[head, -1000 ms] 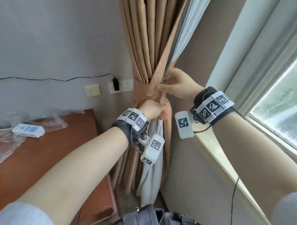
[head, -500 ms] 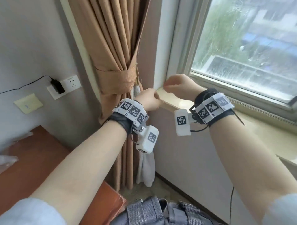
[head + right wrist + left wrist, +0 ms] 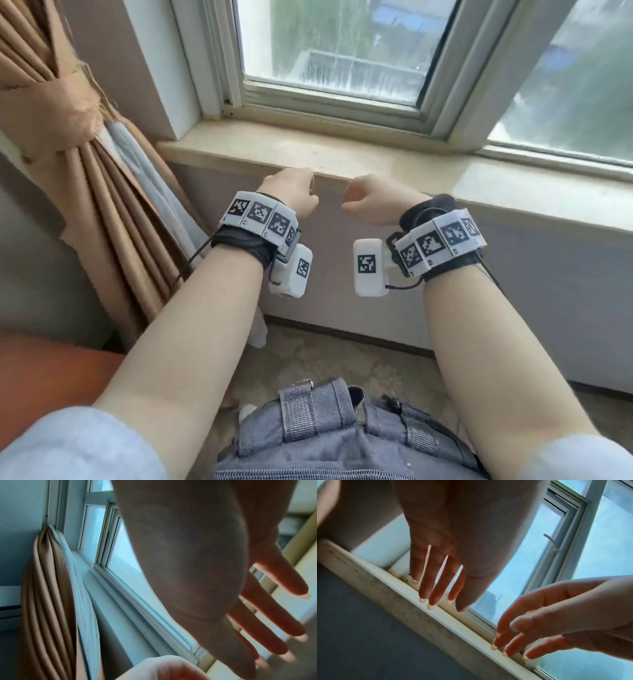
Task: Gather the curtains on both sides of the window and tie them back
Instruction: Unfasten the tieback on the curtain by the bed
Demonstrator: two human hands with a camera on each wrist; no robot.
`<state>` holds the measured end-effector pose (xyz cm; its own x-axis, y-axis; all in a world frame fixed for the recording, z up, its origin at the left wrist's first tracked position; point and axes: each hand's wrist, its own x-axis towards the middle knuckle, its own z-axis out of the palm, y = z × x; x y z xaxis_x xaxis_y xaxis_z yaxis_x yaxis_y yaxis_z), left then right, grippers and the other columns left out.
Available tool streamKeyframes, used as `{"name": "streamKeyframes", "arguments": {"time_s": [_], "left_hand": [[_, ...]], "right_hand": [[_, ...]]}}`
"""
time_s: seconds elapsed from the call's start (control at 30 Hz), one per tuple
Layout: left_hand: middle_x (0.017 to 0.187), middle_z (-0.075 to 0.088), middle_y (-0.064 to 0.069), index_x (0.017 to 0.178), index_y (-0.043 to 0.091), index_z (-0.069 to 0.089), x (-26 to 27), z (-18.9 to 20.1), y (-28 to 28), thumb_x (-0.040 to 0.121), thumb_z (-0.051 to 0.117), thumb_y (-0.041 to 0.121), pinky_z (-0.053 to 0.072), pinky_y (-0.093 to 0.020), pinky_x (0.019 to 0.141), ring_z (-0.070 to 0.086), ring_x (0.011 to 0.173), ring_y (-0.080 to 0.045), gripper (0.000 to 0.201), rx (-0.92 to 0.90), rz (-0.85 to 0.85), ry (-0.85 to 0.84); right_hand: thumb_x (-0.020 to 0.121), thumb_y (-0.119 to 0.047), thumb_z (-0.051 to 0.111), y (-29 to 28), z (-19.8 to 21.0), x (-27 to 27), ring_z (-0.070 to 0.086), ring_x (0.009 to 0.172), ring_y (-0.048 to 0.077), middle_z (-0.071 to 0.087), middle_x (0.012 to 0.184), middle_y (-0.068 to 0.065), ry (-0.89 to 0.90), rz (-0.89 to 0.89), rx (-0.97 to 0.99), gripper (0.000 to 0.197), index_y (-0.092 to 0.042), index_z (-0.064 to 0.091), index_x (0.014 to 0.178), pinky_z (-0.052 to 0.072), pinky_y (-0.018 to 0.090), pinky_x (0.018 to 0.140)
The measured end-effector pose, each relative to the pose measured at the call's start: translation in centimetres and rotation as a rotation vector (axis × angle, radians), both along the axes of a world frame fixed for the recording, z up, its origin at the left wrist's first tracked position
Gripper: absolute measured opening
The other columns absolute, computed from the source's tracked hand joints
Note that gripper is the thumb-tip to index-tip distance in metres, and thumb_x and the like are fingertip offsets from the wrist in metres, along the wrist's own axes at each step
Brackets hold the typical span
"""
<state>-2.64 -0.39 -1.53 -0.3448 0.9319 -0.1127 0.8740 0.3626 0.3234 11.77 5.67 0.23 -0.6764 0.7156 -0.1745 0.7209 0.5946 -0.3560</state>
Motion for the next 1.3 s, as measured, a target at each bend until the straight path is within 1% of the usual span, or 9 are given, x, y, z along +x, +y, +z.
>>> {"name": "streamKeyframes", "arguments": {"time_s": [0.2, 0.3, 0.4, 0.47, 0.6, 0.73, 0.9, 1.03, 1.3], "left_hand": [[0.121, 0.057, -0.004, 0.115, 0.02, 0.054, 13.1, -2.6, 0.9, 0.09, 0.048, 0.027, 0.041, -0.034, 0.087, 0.053, 0.111, -0.03, 0.027, -0.134, -0.249, 0.031], [0.116, 0.06, -0.004, 0.111, 0.018, 0.057, 19.4, -3.4, 1.6, 0.088, 0.05, 0.029, 0.045, -0.032, 0.082, 0.057, 0.106, -0.027, 0.026, -0.213, -0.407, 0.037], [0.111, 0.061, -0.004, 0.107, 0.017, 0.058, 25.4, -3.5, 1.9, 0.087, 0.051, 0.029, 0.045, -0.032, 0.078, 0.057, 0.104, -0.028, 0.025, -0.224, -0.522, 0.063], [0.112, 0.06, -0.003, 0.106, 0.018, 0.057, 29.1, -3.9, 1.8, 0.086, 0.05, 0.03, 0.045, -0.032, 0.079, 0.056, 0.105, -0.028, 0.024, -0.231, -0.59, 0.064], [0.112, 0.06, 0.001, 0.106, 0.02, 0.056, 35.5, -4.6, 2.4, 0.088, 0.052, 0.034, 0.046, -0.03, 0.082, 0.057, 0.101, -0.02, 0.024, -0.294, -0.768, 0.022], [0.109, 0.06, 0.001, 0.107, 0.019, 0.057, 40.7, -5.4, 4.3, 0.087, 0.053, 0.033, 0.046, -0.03, 0.079, 0.058, 0.1, -0.02, 0.025, -0.326, -0.883, 0.062], [0.107, 0.061, -0.001, 0.104, 0.017, 0.058, 47.1, -6.1, 8.1, 0.086, 0.054, 0.032, 0.048, -0.032, 0.081, 0.059, 0.099, -0.023, 0.024, -0.333, -1.024, 0.088], [0.104, 0.06, -0.001, 0.104, 0.016, 0.057, 52.8, -4.8, 12.9, 0.087, 0.054, 0.033, 0.049, -0.033, 0.081, 0.059, 0.096, -0.022, 0.024, -0.272, -1.137, 0.078], [0.109, 0.059, -0.003, 0.106, 0.017, 0.056, 63.5, -1.0, 23.6, 0.087, 0.053, 0.036, 0.05, -0.04, 0.088, 0.057, 0.1, -0.026, 0.028, -0.127, -1.286, 0.057]], "right_hand": [[0.089, -0.028, 0.051, -2.0, -2.1, 13.8, 0.058, 0.099, 0.021, 0.063, 0.113, 0.004, -0.048, -0.238, -0.077, 0.025, -0.016, 0.061, 0.108, 0.048, 0.03, 0.083], [0.088, -0.029, 0.05, -3.3, -3.1, 20.5, 0.059, 0.097, 0.022, 0.063, 0.112, 0.004, -0.086, -0.365, -0.116, 0.023, -0.018, 0.061, 0.105, 0.05, 0.033, 0.085], [0.087, -0.03, 0.05, -4.9, -3.9, 26.8, 0.061, 0.094, 0.021, 0.064, 0.109, 0.002, -0.081, -0.499, -0.149, 0.021, -0.021, 0.06, 0.103, 0.052, 0.034, 0.085], [0.088, -0.03, 0.05, -6.1, -4.5, 30.5, 0.06, 0.094, 0.021, 0.063, 0.11, 0.002, -0.081, -0.582, -0.165, 0.021, -0.021, 0.059, 0.105, 0.05, 0.033, 0.084], [0.09, -0.03, 0.05, -7.7, -5.6, 37.0, 0.058, 0.098, 0.021, 0.063, 0.114, 0.003, -0.068, -0.734, -0.214, 0.024, -0.019, 0.059, 0.109, 0.047, 0.031, 0.086], [0.09, -0.032, 0.052, -8.0, -6.5, 41.9, 0.057, 0.103, 0.02, 0.062, 0.116, 0.002, -0.069, -0.858, -0.27, 0.026, -0.019, 0.059, 0.111, 0.045, 0.03, 0.087], [0.091, -0.032, 0.051, -6.1, -6.6, 47.3, 0.056, 0.099, 0.017, 0.061, 0.116, 0.001, -0.051, -1.012, -0.269, 0.025, -0.02, 0.058, 0.112, 0.042, 0.026, 0.081], [0.091, -0.032, 0.051, -2.5, -5.4, 51.8, 0.052, 0.094, 0.015, 0.061, 0.116, 0.0, -0.053, -1.117, -0.218, 0.026, -0.02, 0.058, 0.113, 0.037, 0.024, 0.078], [0.091, -0.03, 0.05, 5.1, -1.2, 60.4, 0.055, 0.102, 0.017, 0.06, 0.117, 0.001, 0.002, -1.299, -0.092, 0.026, -0.019, 0.057, 0.113, 0.042, 0.027, 0.083]]}}
